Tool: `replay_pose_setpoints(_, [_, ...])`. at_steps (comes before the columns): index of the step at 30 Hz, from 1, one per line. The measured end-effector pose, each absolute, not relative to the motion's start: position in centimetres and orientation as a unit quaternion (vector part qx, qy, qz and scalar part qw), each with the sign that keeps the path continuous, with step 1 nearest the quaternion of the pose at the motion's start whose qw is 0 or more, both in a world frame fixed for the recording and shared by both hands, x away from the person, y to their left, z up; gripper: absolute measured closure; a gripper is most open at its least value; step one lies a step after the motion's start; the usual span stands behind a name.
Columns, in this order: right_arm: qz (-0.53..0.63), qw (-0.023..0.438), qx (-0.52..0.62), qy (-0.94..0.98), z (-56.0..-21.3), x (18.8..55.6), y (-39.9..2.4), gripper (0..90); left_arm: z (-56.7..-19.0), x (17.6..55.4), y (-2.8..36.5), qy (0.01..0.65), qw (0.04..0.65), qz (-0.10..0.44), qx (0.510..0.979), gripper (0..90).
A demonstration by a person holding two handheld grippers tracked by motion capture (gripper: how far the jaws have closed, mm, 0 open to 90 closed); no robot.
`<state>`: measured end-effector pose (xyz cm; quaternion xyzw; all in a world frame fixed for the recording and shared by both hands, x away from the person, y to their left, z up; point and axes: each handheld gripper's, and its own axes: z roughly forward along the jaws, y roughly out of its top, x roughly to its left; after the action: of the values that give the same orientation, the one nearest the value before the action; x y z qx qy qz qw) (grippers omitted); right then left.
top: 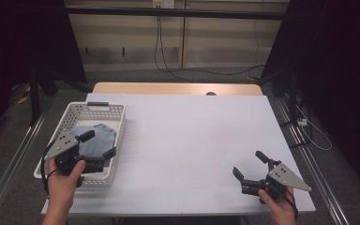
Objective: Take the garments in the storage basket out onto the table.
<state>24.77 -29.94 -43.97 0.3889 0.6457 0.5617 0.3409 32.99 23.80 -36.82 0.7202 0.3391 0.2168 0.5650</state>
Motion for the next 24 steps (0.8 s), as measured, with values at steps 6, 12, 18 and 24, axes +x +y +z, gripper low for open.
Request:
replay_pose_setpoints(6, [0.562,0.34,0.388,0.646,-44.0,24.7,-29.9,0.2,-36.6,33.7,24.5,0.346,0.551,0.223,0.726,1.6])
replay_pose_setpoints(12, [0.561,0.34,0.386,0.648,-44.0,24.8,-29.9,0.2,-36.1,34.4,25.3,0.352,0.542,0.226,0.728,1.6])
replay_pose_setpoints(18, [0.561,0.339,0.387,0.649,-44.0,24.8,-29.8,0.3,-35.9,35.0,26.0,0.361,0.533,0.226,0.731,1.7])
replay_pose_setpoints(24, [0.561,0.339,0.386,0.649,-44.0,24.8,-29.9,0.3,-36.0,35.5,26.6,0.368,0.521,0.225,0.736,1.8])
